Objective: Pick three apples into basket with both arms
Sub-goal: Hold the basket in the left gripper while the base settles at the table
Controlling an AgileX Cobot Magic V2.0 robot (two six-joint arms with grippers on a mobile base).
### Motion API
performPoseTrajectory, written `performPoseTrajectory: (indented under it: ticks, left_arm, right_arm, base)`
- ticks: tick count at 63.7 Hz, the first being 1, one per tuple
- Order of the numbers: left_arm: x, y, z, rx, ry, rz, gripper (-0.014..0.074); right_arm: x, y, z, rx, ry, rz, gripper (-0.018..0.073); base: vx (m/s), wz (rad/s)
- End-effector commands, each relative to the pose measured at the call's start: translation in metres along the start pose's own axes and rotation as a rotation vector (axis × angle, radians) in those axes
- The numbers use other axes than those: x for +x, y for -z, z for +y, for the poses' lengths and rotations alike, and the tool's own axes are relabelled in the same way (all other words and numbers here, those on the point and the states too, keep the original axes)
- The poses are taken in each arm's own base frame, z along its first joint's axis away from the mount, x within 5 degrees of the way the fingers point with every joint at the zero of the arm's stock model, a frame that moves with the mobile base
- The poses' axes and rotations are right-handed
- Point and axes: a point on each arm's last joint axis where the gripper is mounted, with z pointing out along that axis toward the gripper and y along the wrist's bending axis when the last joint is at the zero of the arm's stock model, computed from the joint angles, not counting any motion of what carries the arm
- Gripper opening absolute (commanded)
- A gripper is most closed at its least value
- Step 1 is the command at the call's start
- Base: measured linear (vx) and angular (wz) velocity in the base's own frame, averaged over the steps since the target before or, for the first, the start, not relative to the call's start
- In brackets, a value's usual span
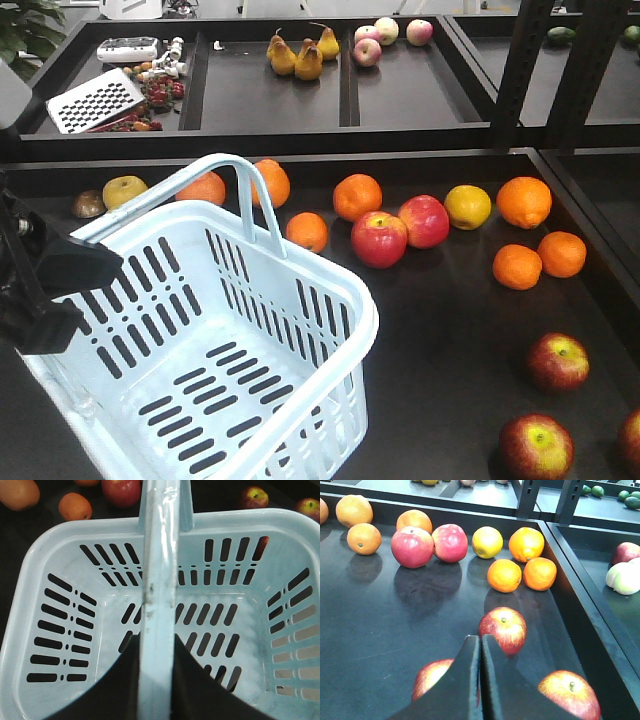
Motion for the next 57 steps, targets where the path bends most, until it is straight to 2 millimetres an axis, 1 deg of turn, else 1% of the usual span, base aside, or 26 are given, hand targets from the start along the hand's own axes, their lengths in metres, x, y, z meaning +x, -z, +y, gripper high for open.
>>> performPoseTrajectory:
  ticks: [1,57]
  left_arm:
    - [-0.0119,0.0137,-0.0028,0.004,0.009,-0.124,-0.0007]
    - [-0.0121,0.0137,-0.0028,0.003,0.009,-0.125,-0.0007]
  right_arm:
    - [-0.0165,0.0045,-0.0031,0.023,0.017,-0.107,-0.0008]
    - [-0.0165,0.0045,-0.0031,0.023,0.017,-0.107,-0.0008]
  base:
    - [0.0,0.0]
    - [0.0,0.0]
